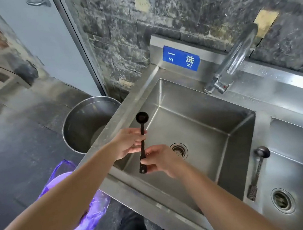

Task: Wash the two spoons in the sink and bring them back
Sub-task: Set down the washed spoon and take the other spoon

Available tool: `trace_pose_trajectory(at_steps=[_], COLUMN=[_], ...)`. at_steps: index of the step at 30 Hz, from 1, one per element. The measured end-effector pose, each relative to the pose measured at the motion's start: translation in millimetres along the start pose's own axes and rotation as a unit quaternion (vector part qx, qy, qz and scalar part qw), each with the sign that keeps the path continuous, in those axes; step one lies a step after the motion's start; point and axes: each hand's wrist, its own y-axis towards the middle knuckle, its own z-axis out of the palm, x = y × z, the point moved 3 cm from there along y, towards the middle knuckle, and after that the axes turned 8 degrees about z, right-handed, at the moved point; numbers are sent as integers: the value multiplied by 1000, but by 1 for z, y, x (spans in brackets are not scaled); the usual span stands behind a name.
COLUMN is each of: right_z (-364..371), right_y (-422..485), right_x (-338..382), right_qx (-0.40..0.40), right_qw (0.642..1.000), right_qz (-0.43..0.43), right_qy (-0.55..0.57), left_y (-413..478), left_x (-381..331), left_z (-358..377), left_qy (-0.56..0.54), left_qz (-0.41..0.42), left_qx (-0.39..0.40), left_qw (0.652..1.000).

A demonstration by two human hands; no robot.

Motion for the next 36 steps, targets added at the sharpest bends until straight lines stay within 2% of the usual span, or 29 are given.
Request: trace_pose_trajectory(at_steps=[6, 12, 16, 20, 24, 30, 36], right_z=[46, 83, 93, 94, 96, 93, 49], right_y=[78, 159, 188, 200, 205, 197, 152], right_x=[42, 80, 91, 91, 91, 89, 72], right_qx=[-22, -100, -160, -197, -223, -233, -265], right_qw=[999, 995, 986, 978, 967, 960, 951], right_qz=[19, 29, 33, 47, 23, 19, 7], right_qy=[29, -6, -30, -45, -117, -153, -160], left_y=[56, 126, 161, 174, 175, 171, 154], left_x=[-28, -43, -37, -31, -34, -38, -58], left_z=[-73, -131, -151, -159, -158, -156, -126], left_qy=[73, 183, 193, 230, 270, 321, 355], left_qz=[14, 39, 34, 31, 58, 74, 121], left_qx=[-59, -28, -14, -12, -4, -5, -78], left_qw=[995, 982, 980, 973, 961, 944, 924])
